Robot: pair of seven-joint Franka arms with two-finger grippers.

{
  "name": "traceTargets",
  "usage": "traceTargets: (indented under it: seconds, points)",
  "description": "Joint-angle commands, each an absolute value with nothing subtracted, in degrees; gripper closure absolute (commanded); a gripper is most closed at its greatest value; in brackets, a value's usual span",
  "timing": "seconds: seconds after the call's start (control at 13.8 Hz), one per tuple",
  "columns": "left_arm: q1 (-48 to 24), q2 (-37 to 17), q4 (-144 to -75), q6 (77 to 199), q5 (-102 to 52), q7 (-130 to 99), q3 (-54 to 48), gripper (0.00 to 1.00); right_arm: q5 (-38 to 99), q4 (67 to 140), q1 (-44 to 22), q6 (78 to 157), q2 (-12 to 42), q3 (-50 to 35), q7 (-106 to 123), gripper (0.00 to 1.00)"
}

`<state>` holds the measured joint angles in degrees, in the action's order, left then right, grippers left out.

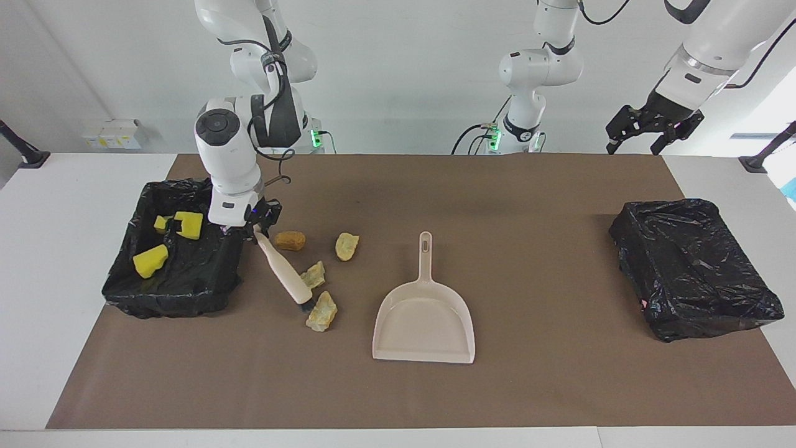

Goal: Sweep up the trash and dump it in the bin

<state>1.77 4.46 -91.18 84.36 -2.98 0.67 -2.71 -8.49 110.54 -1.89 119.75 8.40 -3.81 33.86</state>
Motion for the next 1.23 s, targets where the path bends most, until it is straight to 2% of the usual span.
traceTargets:
  seconds: [0.0,0.36,0.8,1.16]
  points:
    - [2.3,5.4,-92.1,84.7,-2.1,0.8,-3.1,0.0,-11.4,104.3,-1.7,121.9,14.3,-4.1,36.3,1.0]
    - [2.3,5.4,-92.1,84.7,-2.1,0.8,-3.1,0.0,-18.6,97.2,-1.9,128.3,24.9,-4.6,37.1,1.0]
    - [2.3,5.4,-92.0,84.7,-2.1,0.8,-3.1,0.0,-22.2,101.0,-3.5,128.9,23.6,-4.9,38.8,1.0]
    - [2.3,5.4,-92.1,84.7,-2.1,0.8,-3.1,0.0,-21.4,108.6,-3.7,126.6,19.5,-5.0,42.4,1.0]
